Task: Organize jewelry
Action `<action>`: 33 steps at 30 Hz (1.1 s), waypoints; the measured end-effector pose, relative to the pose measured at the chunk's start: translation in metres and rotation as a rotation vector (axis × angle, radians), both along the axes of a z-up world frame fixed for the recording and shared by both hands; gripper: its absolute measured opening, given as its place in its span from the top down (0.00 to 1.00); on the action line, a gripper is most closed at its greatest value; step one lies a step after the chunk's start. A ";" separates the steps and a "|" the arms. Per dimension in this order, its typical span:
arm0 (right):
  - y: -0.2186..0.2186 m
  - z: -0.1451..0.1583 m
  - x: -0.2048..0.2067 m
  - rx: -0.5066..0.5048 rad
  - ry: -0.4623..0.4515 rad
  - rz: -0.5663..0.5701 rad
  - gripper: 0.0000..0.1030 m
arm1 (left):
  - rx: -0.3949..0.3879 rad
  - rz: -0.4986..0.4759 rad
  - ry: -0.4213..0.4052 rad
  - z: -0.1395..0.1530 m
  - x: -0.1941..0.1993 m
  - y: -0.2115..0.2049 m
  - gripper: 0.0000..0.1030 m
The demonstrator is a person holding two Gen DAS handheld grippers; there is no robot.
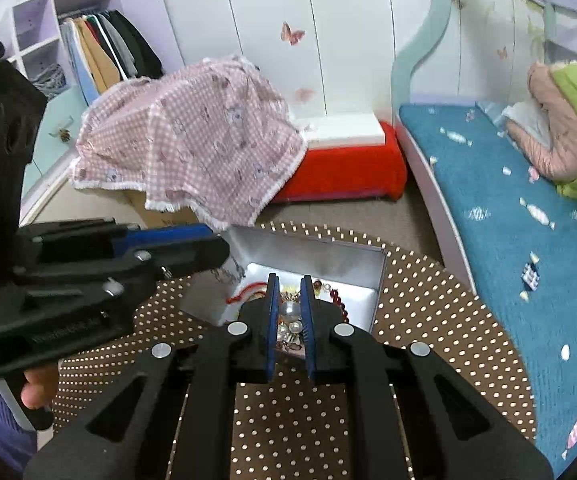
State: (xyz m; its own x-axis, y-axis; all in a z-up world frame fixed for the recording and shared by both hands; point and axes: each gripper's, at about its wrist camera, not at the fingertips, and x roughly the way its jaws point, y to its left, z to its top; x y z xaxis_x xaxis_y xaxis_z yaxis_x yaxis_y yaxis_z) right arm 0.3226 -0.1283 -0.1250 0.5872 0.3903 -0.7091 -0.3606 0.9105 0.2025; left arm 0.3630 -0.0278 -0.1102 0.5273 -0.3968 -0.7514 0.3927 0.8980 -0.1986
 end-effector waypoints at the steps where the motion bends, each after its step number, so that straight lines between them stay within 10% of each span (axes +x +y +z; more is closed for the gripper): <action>1: 0.000 -0.004 0.002 -0.004 0.009 -0.002 0.91 | 0.003 0.006 0.009 -0.007 0.002 0.000 0.85; 10: 0.003 -0.023 0.018 0.006 0.066 -0.009 0.91 | 0.025 0.015 0.065 -0.036 0.011 0.005 0.81; 21: -0.011 -0.010 0.006 0.058 0.049 -0.021 0.82 | -0.027 0.045 -0.009 -0.004 -0.014 0.019 0.33; 33: -0.020 0.063 -0.095 0.023 -0.173 -0.069 0.26 | 0.085 0.297 -0.273 0.054 -0.114 0.055 0.10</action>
